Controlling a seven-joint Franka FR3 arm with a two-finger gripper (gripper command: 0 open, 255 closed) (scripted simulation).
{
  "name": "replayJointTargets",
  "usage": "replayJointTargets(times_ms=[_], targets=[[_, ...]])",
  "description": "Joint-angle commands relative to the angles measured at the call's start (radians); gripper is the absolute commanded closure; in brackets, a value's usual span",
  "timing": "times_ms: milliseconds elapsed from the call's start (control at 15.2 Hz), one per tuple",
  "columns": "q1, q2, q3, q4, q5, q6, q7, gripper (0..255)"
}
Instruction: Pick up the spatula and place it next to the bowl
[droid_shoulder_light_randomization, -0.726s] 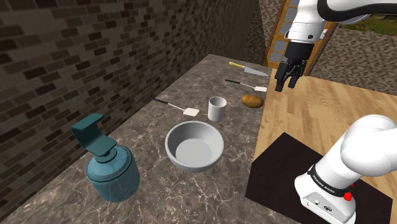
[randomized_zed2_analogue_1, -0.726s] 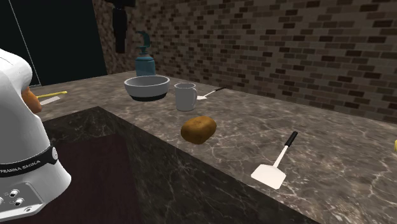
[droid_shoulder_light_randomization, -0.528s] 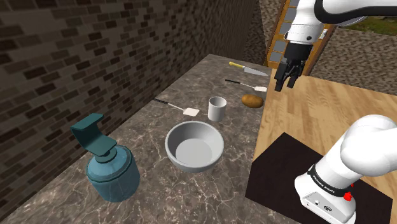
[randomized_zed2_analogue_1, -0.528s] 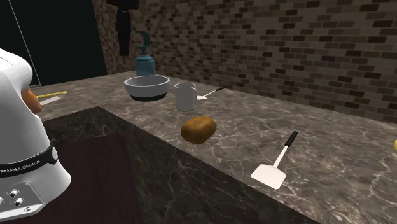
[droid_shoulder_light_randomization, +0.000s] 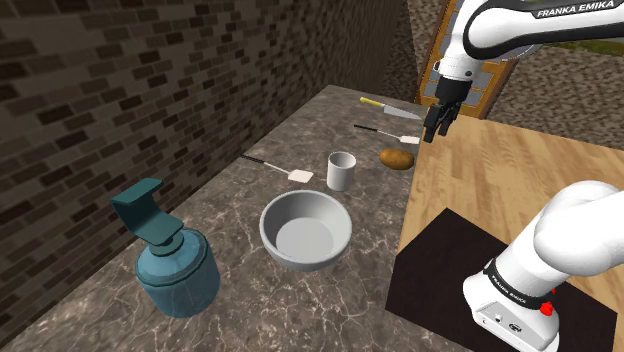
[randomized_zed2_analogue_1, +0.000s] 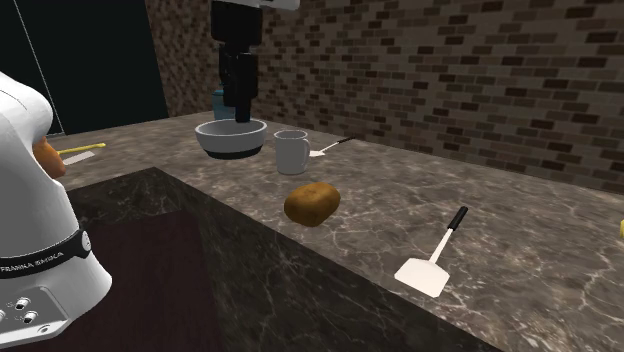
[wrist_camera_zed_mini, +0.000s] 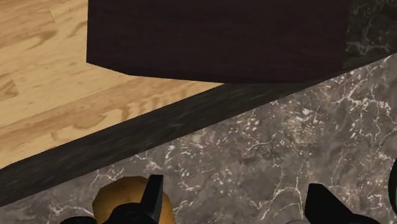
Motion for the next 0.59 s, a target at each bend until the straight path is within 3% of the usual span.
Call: replayJointTargets(times_ms=[0,528], targets=[[-0.001,0.051,-0.027,0.007,-0.015,0.055,-0.053,0],[0.0,0.311,-0.142,0.121,-0.023,0.241,-0.285,0]])
